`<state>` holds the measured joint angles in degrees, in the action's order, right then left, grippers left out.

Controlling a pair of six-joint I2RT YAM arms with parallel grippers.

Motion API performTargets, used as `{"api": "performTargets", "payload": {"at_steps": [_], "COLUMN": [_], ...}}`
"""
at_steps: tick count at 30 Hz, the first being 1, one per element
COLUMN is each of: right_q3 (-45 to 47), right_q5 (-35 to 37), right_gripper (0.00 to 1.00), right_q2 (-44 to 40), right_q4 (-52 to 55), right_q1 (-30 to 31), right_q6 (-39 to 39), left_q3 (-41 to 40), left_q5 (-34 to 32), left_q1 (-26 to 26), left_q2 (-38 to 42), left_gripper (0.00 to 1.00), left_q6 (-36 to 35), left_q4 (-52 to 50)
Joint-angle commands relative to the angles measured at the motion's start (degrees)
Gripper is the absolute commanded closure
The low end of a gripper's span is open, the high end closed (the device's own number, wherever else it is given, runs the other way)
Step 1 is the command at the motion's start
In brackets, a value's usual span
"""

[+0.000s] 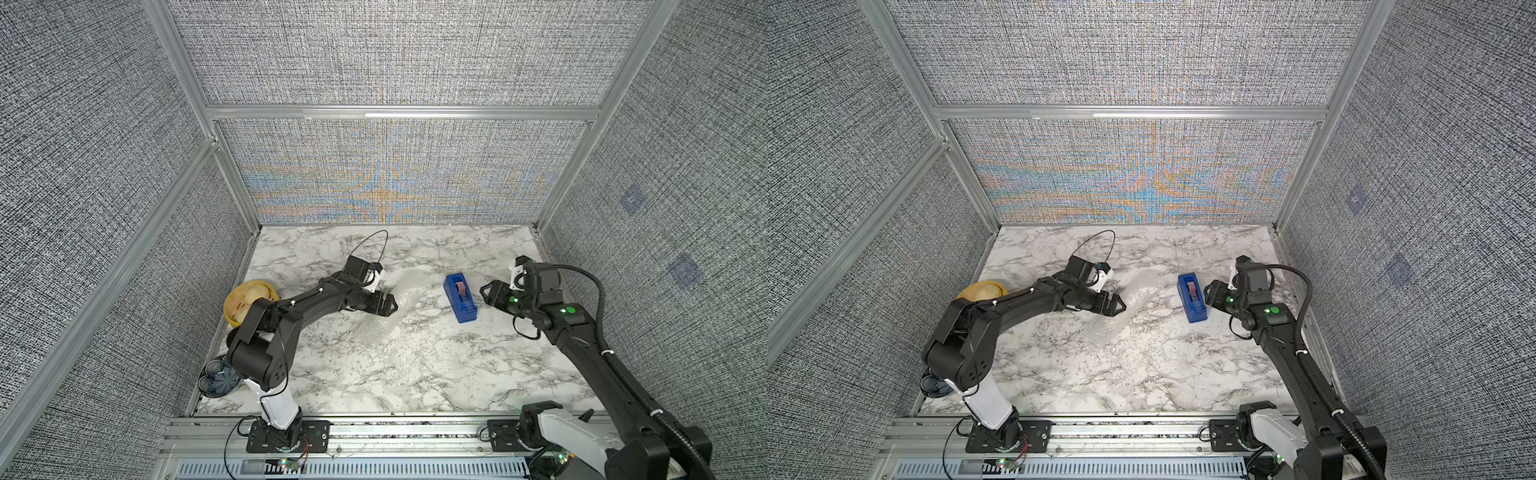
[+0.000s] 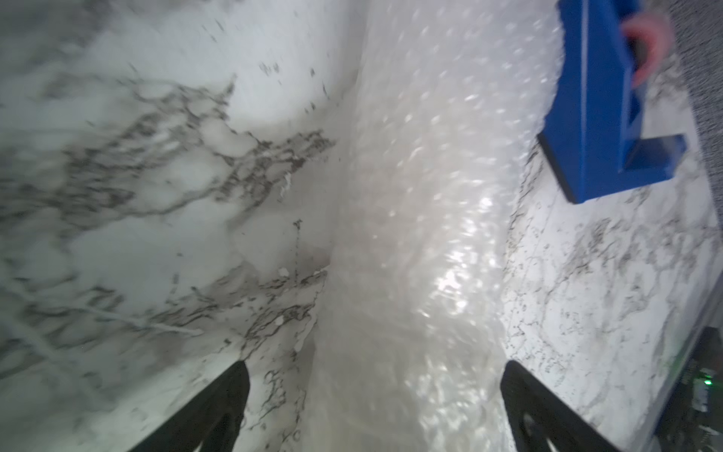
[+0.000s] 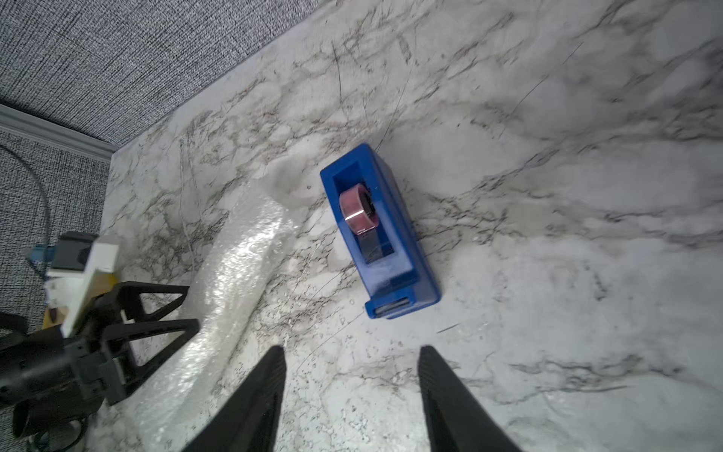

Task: Wrap vases in bubble wrap
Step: Reset both arms

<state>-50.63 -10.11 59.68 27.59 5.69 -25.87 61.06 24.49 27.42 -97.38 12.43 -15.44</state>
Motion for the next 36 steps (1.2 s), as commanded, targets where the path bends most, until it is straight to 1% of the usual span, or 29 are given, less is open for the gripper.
{"api": "performTargets", "payload": {"at_steps": [1, 3, 5, 6, 8, 9, 10, 11, 12, 13, 15, 16, 17, 18, 19, 20, 21, 23, 24, 25, 26, 27, 29, 30, 31, 32, 33, 35, 36], "right_q3": [0.33, 1.57, 3.42, 4.23, 5.6, 6.76, 8.95, 11.7, 16.41, 22.11, 30.24, 29.32, 31.94, 33.53, 33.35, 33.05, 30.96, 23.81, 23.21, 24.64, 26.85, 28.83, 29.8, 29.67, 29.48, 28.18, 26.34, 30.52, 29.34], "right_q5": [-1.36, -4.6, -5.74, -5.54, 2.26, 5.53, 9.03, 13.04, 16.61, 17.53, 14.79, 12.64, 12.28, 11.27, 9.89, 8.0, 9.68, 8.59, 6.59, 3.6, -0.43, -1.44, 5.03, 5.48, 6.0, 10.42, 13.77, 11.51, 12.33], "right_gripper": [0.27, 0.2, 0.14, 0.11, 0.01, 0.01, 0.01, 0.01, 0.01, 0.01, 0.01, 0.01, 0.01, 0.01, 0.01, 0.01, 0.01, 0.01, 0.01, 0.01, 0.01, 0.01, 0.01, 0.01, 0.01, 0.01, 0.01, 0.01, 0.01], "right_q2": [-2.29, -3.24, -3.75, -4.03, -4.45, -4.58, -4.42, -3.85, -3.13, -1.99, 0.26, 0.73, 2.2, 5.43, 8.53, 11.07, 15.03, 18.43, 18.9, 18.42, 16.96, 16.03, 17.66, 23.43, 28.0, 30.59, 26.94, 29.86, 27.98], "right_q4": [1.06, -1.07, -3.61, -4.58, -4.98, -5.56, -7.27, -9.5, -15.01, -23.06, -36.58, -38.31, -47.78, -56.65, -61.14, -65.34, -66.47, -56.06, -56.2, -58.8, -61.38, -64.15, -68.07, -74.88, -78.28, -79.82, -70.24, -83.51, -78.07], "right_q1": [-5.43, -10.04, -14.16, -15.94, -16.51, -16.91, -16.86, -16.9, -16.92, -17.28, -18.06, -17.54, -16.27, -15.9, -15.83, -15.74, -14.89, -14.97, -14.79, -14.66, -14.7, -13.92, -11.92, -10.75, -6.79, -3.02, -3.29, -5.3, -5.0], "right_q6": [9.57, 11.89, 12.45, 13.23, 14.5, 16.22, 18.33, 19.65, 21.86, 22.19, 20.31, 20.88, 20.01, 19.52, 19.47, 20.95, 21.92, 22.45, 23.59, 24.2, 23.54, 22.41, 20.05, 21.19, 25.78, 27.97, 25.83, 24.53, 25.0], "left_q3": [-1.46, -4.26, -7.1, -9.16, -14.68, -18.04, -19.12, -19.54, -19.42, -19.79, -24.25, -27.63, -31.3, -32.98, -30.96, -31.59, -32.38, -31.91, -34.87, -36.99, -37.93, -39.72, -39.03, -37.91, -38.29, -38.63, -38.4, -38.38, -38.8], "left_q5": [5.88, 7.49, 5.25, 0.14, -15.02, -23.6, -32.59, -38.79, -47.04, -52.26, -55.89, -54.78, -49.07, -43.05, -39.87, -33.95, -28.93, -27.98, -25.75, -23.83, -17.75, -17.43, -23.1, -24.2, -24.14, -24.12, -23.97, -22.31, -22.34], "left_q1": [-2.21, -4.39, -6.05, -6.55, -6.93, -6.94, -7.02, -6.95, -6.94, -7.19, -7.86, -9.24, -12.54, -15.13, -15.75, -17.2, -18.58, -23.05, -24.77, -24.87, -24.87, -24.86, -24.91, -25.08, -25.06, -25.08, -25.12, -25.12, -24.98], "left_q2": [6.83, 11.66, 15.78, 18.19, 22.08, 23.06, 23.82, 23.83, 23.69, 23.61, 23.31, 22.77, 21.56, 20.47, 20.37, 18.83, 16.06, 11.67, 12.62, 12.34, 11.03, 10.5, 8.69, 8.34, 8.74, 9.18, 9.24, 9.3, 9.46], "left_gripper": [0.0, 0.0, 0.0, 0.0, 0.0, 0.0, 0.0, 0.0, 0.0, 0.0, 0.0, 0.01, 0.01, 0.01, 0.01, 0.01, 0.01, 0.0, 0.0, 0.0, 0.0, 0.0, 0.01, 0.01, 0.0, 0.0, 0.0, 0.0, 0.0], "left_q6": [-0.17, 0.49, -0.28, -0.39, 0.07, -2.23, -3.64, -5.6, -6.87, -8.09, -13.82, -14.23, -13.16, -14.98, -15.25, -16.72, -16.55, -11.67, -9.97, -10.86, -14.59, -16.36, -12.65, -12.01, -12.07, -11.99, -12.06, -13.46, -13.5], "left_q4": [0.34, 3.3, 6.11, 7.81, 14.47, 18.86, 18.96, 18.35, 16.38, 15.91, 22.1, 27.37, 33.48, 36.87, 35.14, 41.39, 47.4, 50.53, 53.85, 58.42, 62.09, 66.42, 67.63, 65.98, 66.24, 66.21, 65.63, 65.72, 66.25]}}
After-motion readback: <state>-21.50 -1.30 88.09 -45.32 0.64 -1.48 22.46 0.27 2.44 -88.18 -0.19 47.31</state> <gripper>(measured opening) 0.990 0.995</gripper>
